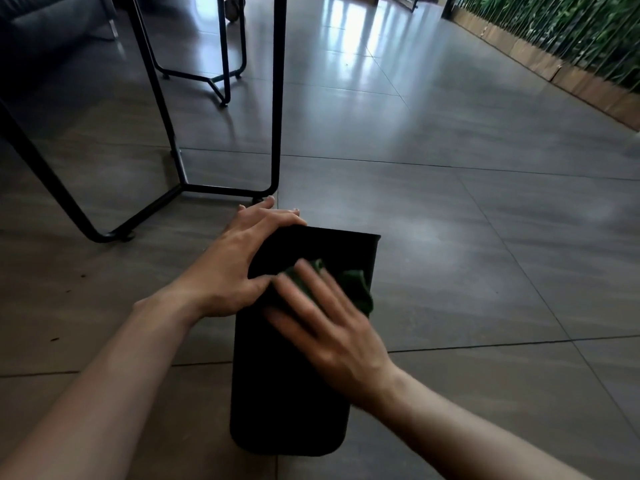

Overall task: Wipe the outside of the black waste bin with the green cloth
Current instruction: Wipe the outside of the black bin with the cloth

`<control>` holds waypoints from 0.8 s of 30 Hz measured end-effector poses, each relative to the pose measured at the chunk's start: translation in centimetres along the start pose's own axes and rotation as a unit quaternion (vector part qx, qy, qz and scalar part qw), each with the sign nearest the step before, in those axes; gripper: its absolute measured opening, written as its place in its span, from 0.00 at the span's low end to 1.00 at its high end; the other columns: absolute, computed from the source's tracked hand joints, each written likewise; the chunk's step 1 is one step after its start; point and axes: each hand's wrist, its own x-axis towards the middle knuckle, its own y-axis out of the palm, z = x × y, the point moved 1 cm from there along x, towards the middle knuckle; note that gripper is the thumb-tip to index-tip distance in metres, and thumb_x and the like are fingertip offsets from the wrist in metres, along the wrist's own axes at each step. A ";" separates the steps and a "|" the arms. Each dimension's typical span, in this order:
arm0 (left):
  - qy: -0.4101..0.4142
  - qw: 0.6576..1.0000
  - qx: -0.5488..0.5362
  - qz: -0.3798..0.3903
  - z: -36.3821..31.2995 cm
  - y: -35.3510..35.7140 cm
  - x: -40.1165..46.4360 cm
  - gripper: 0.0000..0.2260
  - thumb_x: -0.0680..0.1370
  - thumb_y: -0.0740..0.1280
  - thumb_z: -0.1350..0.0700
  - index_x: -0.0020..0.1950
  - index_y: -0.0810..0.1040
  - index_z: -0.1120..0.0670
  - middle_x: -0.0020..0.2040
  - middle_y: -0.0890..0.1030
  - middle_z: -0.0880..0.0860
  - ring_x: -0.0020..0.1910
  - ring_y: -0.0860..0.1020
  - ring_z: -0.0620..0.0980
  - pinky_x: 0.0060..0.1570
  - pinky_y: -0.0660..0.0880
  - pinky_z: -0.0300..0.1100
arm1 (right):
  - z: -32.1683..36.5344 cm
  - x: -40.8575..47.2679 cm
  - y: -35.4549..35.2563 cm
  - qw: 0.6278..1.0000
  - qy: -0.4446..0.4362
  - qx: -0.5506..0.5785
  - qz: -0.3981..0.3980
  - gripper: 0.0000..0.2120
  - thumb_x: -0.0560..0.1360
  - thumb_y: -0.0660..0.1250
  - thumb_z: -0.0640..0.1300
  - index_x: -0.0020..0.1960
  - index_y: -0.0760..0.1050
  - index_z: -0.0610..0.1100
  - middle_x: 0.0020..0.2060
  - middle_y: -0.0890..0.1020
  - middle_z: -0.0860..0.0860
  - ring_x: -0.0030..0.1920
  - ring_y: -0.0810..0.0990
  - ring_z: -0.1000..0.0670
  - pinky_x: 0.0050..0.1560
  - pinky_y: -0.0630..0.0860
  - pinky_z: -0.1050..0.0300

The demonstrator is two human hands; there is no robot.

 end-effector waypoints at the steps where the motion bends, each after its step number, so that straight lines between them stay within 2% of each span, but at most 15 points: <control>1: -0.002 1.000 0.000 0.003 0.1 0.0 -0.1 0.38 0.69 0.75 0.62 0.72 0.64 0.38 0.75 0.65 0.40 0.79 0.50 0.41 0.78 0.49 0.47 | 0.7 -1.1 0.2 0.999 -0.047 -0.001 0.028 0.18 0.87 0.62 0.41 0.75 0.73 0.44 0.78 0.69 0.40 0.82 0.60 0.33 0.80 0.62 0.37; 3: -0.005 1.000 -0.002 0.008 0.0 0.1 -0.2 0.38 0.68 0.77 0.59 0.72 0.64 0.37 0.75 0.65 0.39 0.79 0.50 0.40 0.78 0.48 0.49 | 1.1 -2.9 0.1 0.992 -0.109 -0.014 0.066 0.17 0.87 0.61 0.40 0.75 0.73 0.47 0.78 0.70 0.42 0.82 0.60 0.35 0.79 0.64 0.39; 5: -0.008 1.000 -0.004 0.006 -0.1 0.1 -0.1 0.38 0.68 0.77 0.58 0.72 0.64 0.37 0.75 0.65 0.39 0.79 0.49 0.39 0.78 0.48 0.49 | 0.5 -3.1 -0.4 0.991 -0.112 -0.027 0.073 0.18 0.87 0.61 0.41 0.75 0.73 0.49 0.79 0.70 0.43 0.81 0.61 0.36 0.78 0.66 0.40; 10: -0.027 1.000 -0.014 0.005 0.0 -0.4 -0.2 0.38 0.69 0.77 0.59 0.72 0.64 0.38 0.75 0.65 0.40 0.79 0.50 0.39 0.78 0.53 0.52 | -0.1 -2.5 -1.8 0.999 0.021 -0.023 0.027 0.15 0.87 0.61 0.45 0.72 0.77 0.48 0.76 0.73 0.42 0.78 0.68 0.35 0.76 0.69 0.38; 13: -0.035 0.999 -0.019 0.001 0.1 -0.5 -0.5 0.37 0.68 0.77 0.61 0.71 0.66 0.40 0.75 0.66 0.41 0.79 0.50 0.39 0.78 0.52 0.54 | 0.2 -3.5 -2.6 0.998 0.004 -0.041 0.054 0.15 0.87 0.58 0.43 0.70 0.78 0.47 0.73 0.76 0.41 0.73 0.74 0.33 0.68 0.76 0.37; 15: -0.048 0.998 -0.028 -0.004 0.2 -0.8 -0.7 0.36 0.68 0.77 0.61 0.70 0.67 0.41 0.74 0.66 0.41 0.79 0.50 0.39 0.78 0.51 0.55 | -0.9 -3.7 -3.8 0.998 0.023 -0.029 0.056 0.15 0.86 0.59 0.40 0.68 0.79 0.44 0.72 0.76 0.38 0.69 0.76 0.31 0.66 0.76 0.37; 17: -0.066 0.997 -0.035 -0.009 0.5 -1.3 -1.1 0.35 0.68 0.77 0.62 0.69 0.68 0.41 0.73 0.67 0.41 0.79 0.50 0.39 0.78 0.51 0.55 | -3.1 -3.2 -5.4 0.990 0.142 0.012 0.012 0.14 0.82 0.64 0.36 0.64 0.81 0.42 0.68 0.77 0.38 0.64 0.78 0.34 0.65 0.75 0.43; 19: -0.087 0.995 -0.038 -0.008 0.8 -2.0 -1.5 0.35 0.68 0.77 0.62 0.68 0.68 0.41 0.74 0.66 0.42 0.79 0.50 0.40 0.78 0.51 0.55 | -6.5 -2.8 -7.0 0.942 0.326 0.065 -0.042 0.13 0.77 0.68 0.34 0.58 0.82 0.46 0.59 0.81 0.42 0.56 0.81 0.41 0.57 0.77 0.57; 20: -0.098 0.994 -0.040 -0.004 0.9 -2.3 -1.7 0.35 0.68 0.77 0.62 0.68 0.68 0.40 0.75 0.65 0.43 0.79 0.50 0.40 0.78 0.51 0.55 | -8.3 -2.3 -7.8 0.897 0.425 0.108 -0.050 0.11 0.77 0.69 0.36 0.55 0.81 0.49 0.54 0.83 0.45 0.51 0.83 0.44 0.51 0.78 0.62; 22: -0.115 0.992 -0.049 0.007 0.9 -2.8 -2.1 0.35 0.68 0.78 0.62 0.67 0.68 0.39 0.77 0.63 0.44 0.79 0.49 0.41 0.78 0.52 0.55 | -11.4 -1.4 -9.0 0.773 0.593 0.220 -0.049 0.02 0.77 0.73 0.47 0.49 0.80 0.52 0.45 0.85 0.46 0.43 0.87 0.45 0.42 0.83 0.58; 23: -0.116 0.992 -0.052 0.013 0.8 -3.0 -2.3 0.34 0.68 0.78 0.62 0.66 0.68 0.39 0.76 0.64 0.43 0.79 0.49 0.41 0.78 0.52 0.55 | -12.5 -1.0 -9.2 0.733 0.632 0.249 -0.036 0.08 0.76 0.74 0.55 0.48 0.81 0.51 0.43 0.86 0.47 0.39 0.87 0.47 0.35 0.82 0.58; 24: -0.110 0.992 -0.054 0.018 0.7 -3.1 -2.5 0.33 0.68 0.77 0.63 0.65 0.69 0.40 0.75 0.66 0.41 0.79 0.49 0.40 0.78 0.52 0.54 | -13.4 -0.8 -9.1 0.712 0.647 0.272 -0.016 0.13 0.75 0.75 0.60 0.48 0.81 0.51 0.41 0.86 0.47 0.34 0.87 0.51 0.30 0.80 0.60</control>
